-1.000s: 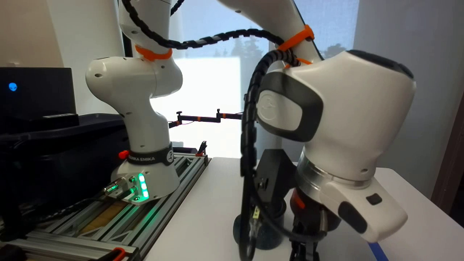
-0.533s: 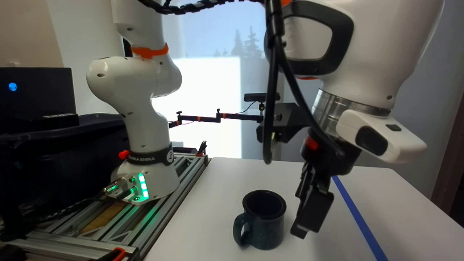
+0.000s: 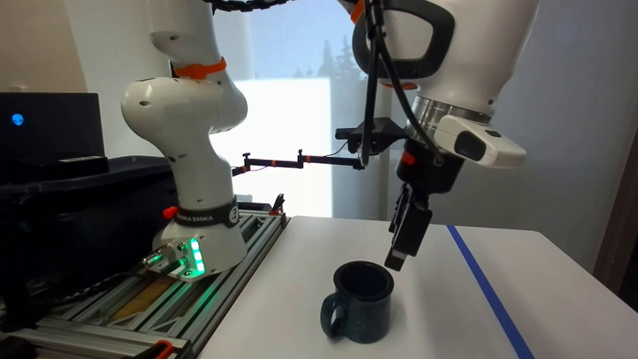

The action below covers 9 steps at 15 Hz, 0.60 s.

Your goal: Put the red marker on the table.

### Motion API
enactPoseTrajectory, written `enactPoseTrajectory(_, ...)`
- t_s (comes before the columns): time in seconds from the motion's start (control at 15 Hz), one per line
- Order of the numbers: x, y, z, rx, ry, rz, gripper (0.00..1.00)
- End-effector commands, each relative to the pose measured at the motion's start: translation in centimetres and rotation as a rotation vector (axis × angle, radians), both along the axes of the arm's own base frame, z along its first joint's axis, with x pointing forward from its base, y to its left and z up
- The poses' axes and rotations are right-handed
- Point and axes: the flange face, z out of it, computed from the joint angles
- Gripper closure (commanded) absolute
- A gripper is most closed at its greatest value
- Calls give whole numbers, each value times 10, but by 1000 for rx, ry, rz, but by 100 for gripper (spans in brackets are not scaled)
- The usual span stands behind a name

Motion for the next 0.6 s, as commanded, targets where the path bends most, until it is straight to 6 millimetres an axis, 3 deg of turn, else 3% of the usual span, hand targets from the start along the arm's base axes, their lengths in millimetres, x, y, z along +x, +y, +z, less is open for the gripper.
enactPoseTrajectory(0.0, -13, 18, 18, 13, -78, 104, 0)
enactPoseTrajectory(0.07, -1, 10, 6, 7, -29, 57, 0)
enactPoseTrajectory(0.53, -6, 16, 13, 9, -55, 90, 0)
